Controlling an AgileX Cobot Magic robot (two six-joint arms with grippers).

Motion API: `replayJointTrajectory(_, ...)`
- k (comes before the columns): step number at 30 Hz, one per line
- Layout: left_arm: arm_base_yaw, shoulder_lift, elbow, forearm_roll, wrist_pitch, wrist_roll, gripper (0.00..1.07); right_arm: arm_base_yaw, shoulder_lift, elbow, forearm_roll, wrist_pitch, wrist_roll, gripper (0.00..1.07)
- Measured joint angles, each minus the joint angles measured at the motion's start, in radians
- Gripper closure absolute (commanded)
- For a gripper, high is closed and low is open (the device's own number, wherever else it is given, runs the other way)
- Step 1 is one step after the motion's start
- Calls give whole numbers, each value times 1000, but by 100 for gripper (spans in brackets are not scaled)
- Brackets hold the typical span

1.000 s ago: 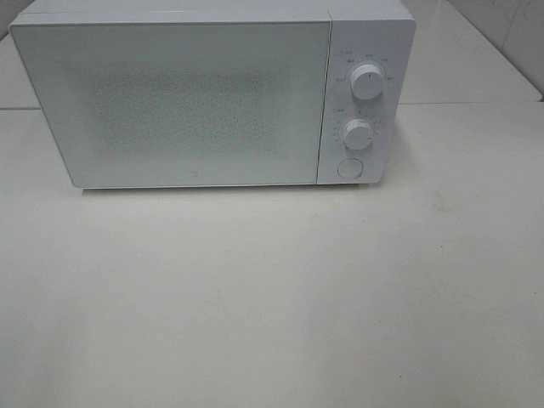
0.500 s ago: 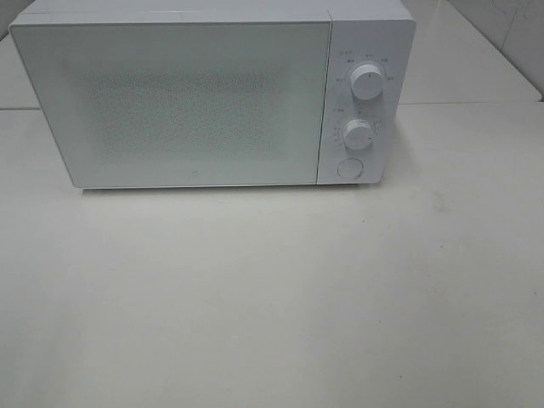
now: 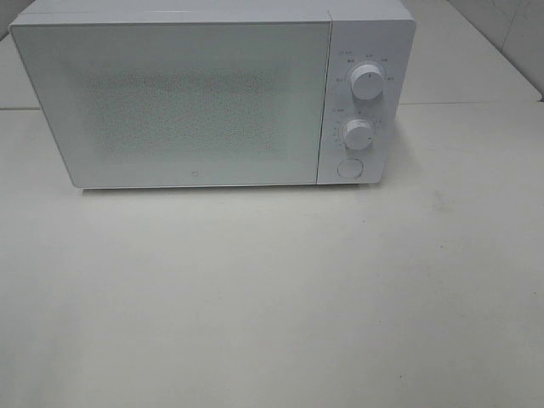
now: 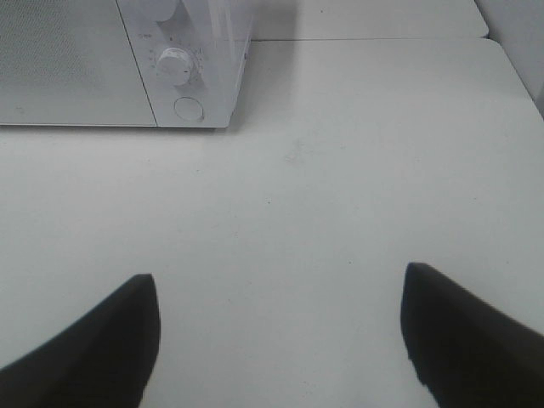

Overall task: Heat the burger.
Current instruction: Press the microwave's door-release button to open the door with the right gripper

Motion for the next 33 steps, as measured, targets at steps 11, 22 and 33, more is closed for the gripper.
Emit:
replayJointTrajectory(11, 0, 0, 0, 0, 0, 0, 7, 0, 0, 0, 0, -1, 1, 31)
replayJointTrajectory(22, 0, 0, 0, 0, 0, 0, 7, 0, 118, -15, 1, -217, 2, 31)
replayJointTrajectory(33, 0, 0, 0, 0, 0, 0, 7, 0, 344, 31, 1, -470, 2, 31)
